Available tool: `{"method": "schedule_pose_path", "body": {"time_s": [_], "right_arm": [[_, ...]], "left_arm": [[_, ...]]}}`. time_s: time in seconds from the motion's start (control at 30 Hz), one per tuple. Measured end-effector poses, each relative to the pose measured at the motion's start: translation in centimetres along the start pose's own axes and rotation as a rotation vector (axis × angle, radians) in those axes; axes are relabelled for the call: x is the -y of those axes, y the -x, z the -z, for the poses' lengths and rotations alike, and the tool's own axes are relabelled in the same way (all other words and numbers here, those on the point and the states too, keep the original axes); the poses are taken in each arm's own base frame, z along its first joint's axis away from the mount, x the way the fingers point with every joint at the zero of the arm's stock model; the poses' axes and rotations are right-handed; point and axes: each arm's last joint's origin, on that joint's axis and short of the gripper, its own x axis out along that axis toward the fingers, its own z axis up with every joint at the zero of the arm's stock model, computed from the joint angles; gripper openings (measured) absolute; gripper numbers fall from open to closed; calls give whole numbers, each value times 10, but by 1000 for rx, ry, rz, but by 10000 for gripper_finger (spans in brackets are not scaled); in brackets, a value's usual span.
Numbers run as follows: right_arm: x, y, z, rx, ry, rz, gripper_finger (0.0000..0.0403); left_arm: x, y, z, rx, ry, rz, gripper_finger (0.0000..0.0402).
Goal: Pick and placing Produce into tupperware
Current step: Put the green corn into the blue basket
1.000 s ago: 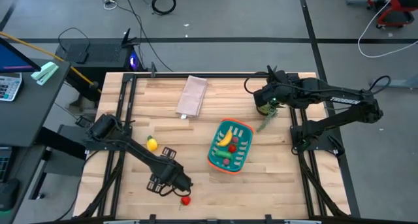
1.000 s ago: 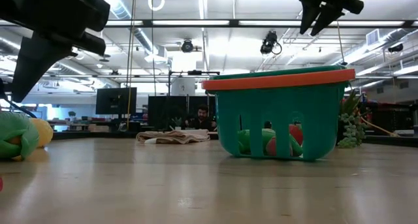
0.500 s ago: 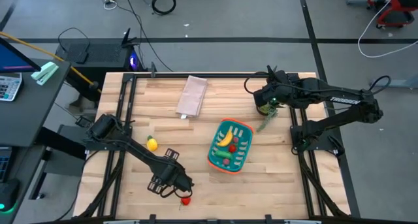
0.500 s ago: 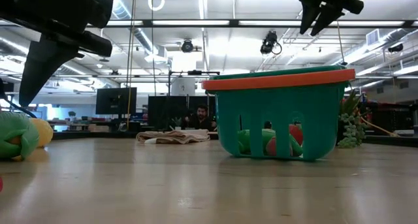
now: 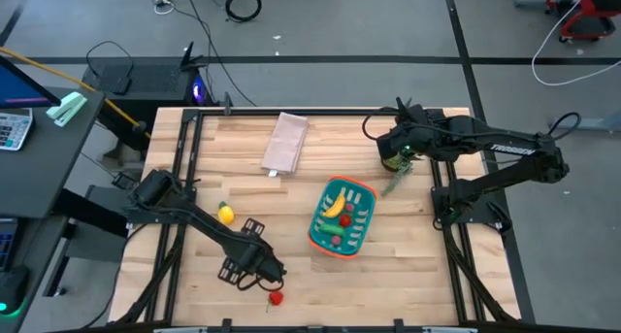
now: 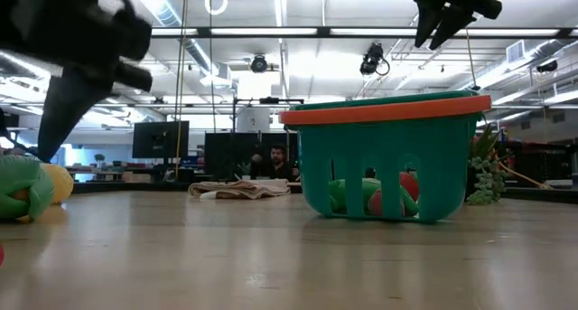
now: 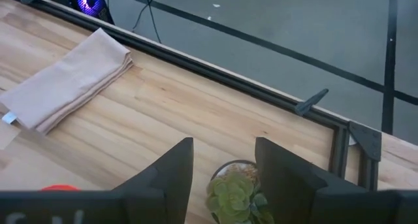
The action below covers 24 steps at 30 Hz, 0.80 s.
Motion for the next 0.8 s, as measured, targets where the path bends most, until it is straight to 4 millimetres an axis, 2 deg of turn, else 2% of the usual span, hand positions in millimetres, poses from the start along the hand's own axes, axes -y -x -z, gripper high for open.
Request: {"method": "schedule_pose_path", "body": {"time_s": [0.2, 0.6, 0.8], "right_arm": [[0, 0, 0, 0, 14, 0, 173], [1, 0, -1, 20, 33, 17, 173], [1, 0, -1, 20, 33, 18, 173]], "left_arm": [[-1, -19, 9, -74, 21, -10, 280], [0, -20, 7, -47, 73, -7, 280], [-1, -20, -2, 38, 133, 9, 281]]}}
